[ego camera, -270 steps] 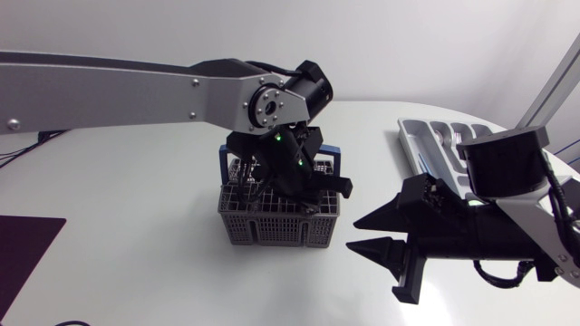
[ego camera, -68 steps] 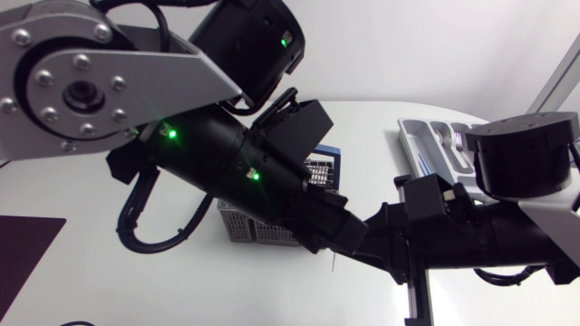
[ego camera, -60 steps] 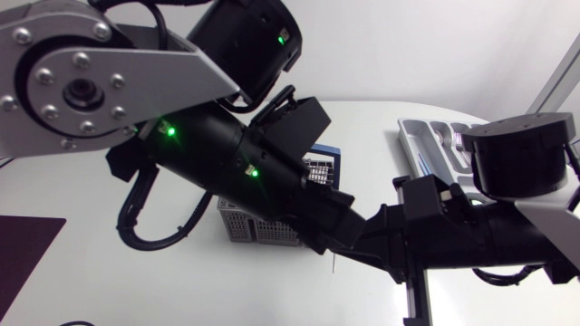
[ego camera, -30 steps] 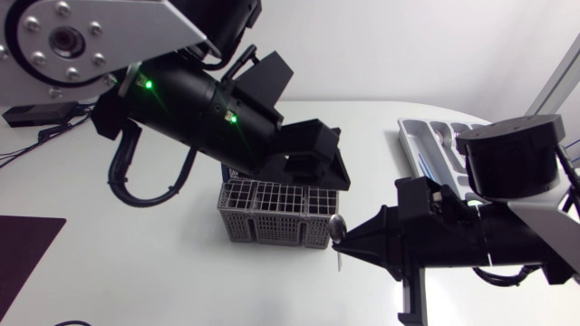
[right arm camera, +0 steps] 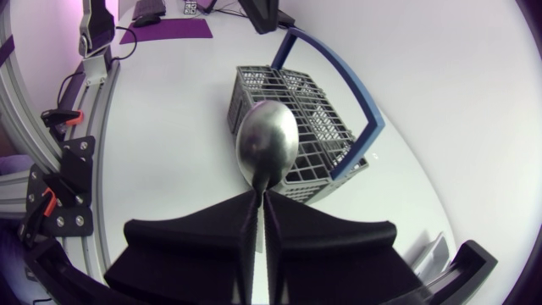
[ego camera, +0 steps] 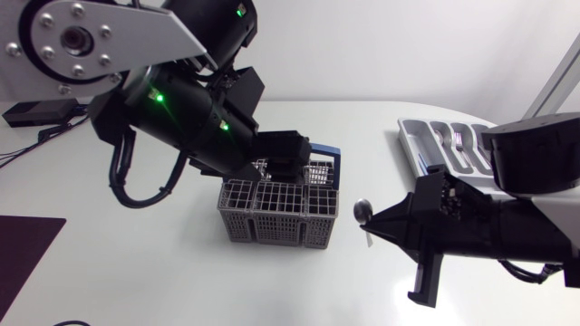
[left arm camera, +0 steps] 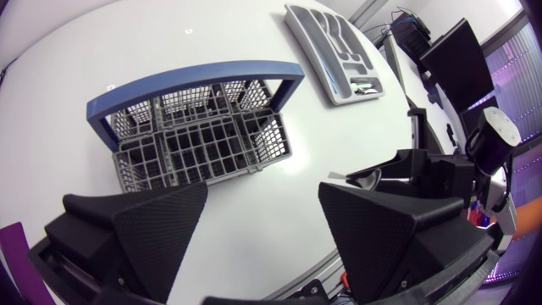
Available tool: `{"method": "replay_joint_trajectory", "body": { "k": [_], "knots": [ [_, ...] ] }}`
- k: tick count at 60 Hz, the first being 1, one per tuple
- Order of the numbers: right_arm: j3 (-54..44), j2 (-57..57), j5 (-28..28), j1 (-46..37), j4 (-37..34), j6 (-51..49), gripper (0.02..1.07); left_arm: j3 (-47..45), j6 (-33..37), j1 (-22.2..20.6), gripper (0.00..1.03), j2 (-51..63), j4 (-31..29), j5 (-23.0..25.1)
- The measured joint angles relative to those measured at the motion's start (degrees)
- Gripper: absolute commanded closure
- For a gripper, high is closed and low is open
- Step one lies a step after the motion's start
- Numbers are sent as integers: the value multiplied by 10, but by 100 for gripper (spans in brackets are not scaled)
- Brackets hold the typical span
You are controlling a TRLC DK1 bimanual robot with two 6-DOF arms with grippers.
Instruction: Unload the cutlery basket into the drawer organizer.
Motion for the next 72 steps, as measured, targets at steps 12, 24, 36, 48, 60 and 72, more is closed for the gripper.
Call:
{"method": "replay_joint_trajectory", "body": {
  "k": [12, 24, 36, 48, 60, 72],
  "knots": [
    [0, -19, 8, -72, -11, -60, 102, -11, -17, 4, 11, -4, -5, -34],
    [-7, -39, 1, -165, -15, -136, 102, -28, -20, 7, 11, -12, -9, -63],
    [-14, -32, -53, -301, -15, -224, 102, -41, -29, 23, 11, -30, -9, -75],
    [-14, 30, -97, -414, -7, -297, 102, -57, -29, 30, 11, -46, -11, -79],
    [-6, 107, -124, -496, 8, -355, 102, -65, -29, 43, 11, -56, -13, -82],
    [51, 209, -128, -566, 20, -409, 102, -69, -29, 49, 11, -66, -22, -88]
  ]
}}
